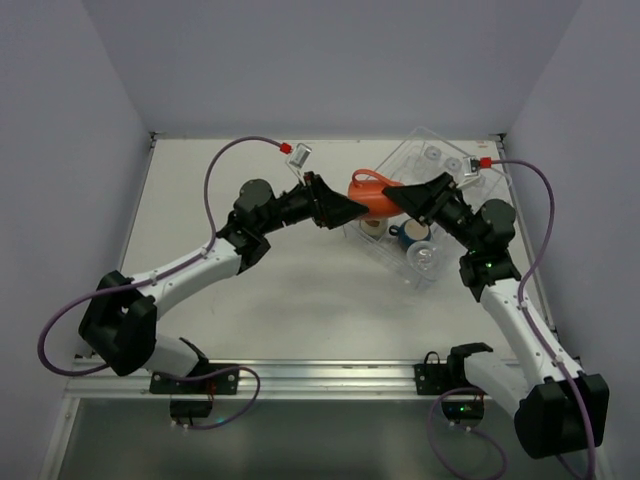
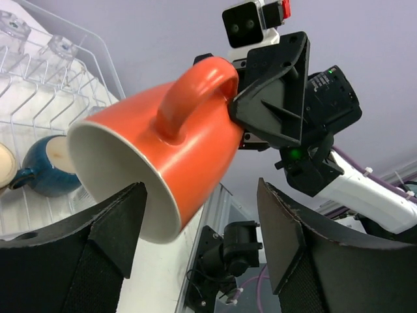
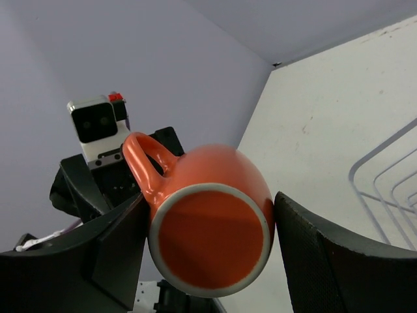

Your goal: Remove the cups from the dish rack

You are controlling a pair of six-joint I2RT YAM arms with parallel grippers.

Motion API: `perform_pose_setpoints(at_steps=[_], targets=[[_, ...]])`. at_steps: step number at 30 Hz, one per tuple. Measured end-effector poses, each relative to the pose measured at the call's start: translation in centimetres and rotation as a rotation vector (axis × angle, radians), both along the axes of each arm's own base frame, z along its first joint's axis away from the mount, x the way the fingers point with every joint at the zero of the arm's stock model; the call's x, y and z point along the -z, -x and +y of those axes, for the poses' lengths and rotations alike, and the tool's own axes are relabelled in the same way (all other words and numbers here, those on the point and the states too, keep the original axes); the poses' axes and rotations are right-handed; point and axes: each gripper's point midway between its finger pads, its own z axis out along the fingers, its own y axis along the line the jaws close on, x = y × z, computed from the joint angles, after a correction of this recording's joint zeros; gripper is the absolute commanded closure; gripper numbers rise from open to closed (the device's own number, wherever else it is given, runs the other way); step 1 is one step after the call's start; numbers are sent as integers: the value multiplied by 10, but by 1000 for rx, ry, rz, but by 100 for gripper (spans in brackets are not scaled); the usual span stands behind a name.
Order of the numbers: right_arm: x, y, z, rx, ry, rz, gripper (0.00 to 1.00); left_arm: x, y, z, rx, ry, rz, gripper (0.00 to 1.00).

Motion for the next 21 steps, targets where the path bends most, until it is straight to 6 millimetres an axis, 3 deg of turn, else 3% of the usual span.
perform_pose_setpoints(at_steps=[4,8,13,15,21], targets=[[1,5,5,-45,-26,7,69,1,-3,-4,-5,1,-11,37],[4,8,10,-85,-61,17,69,-7,-3,-6,2,24,-45,65],[7,6,13,-125,-113,26,65,-15,-1,-6,9,56,-39,90],[7,4,14,-136,-131,29,58,-19,1,-5,14,70,-39,100],[8,2,17,-166,-166,25,18,-22,2,-4,7,76,-44,100]])
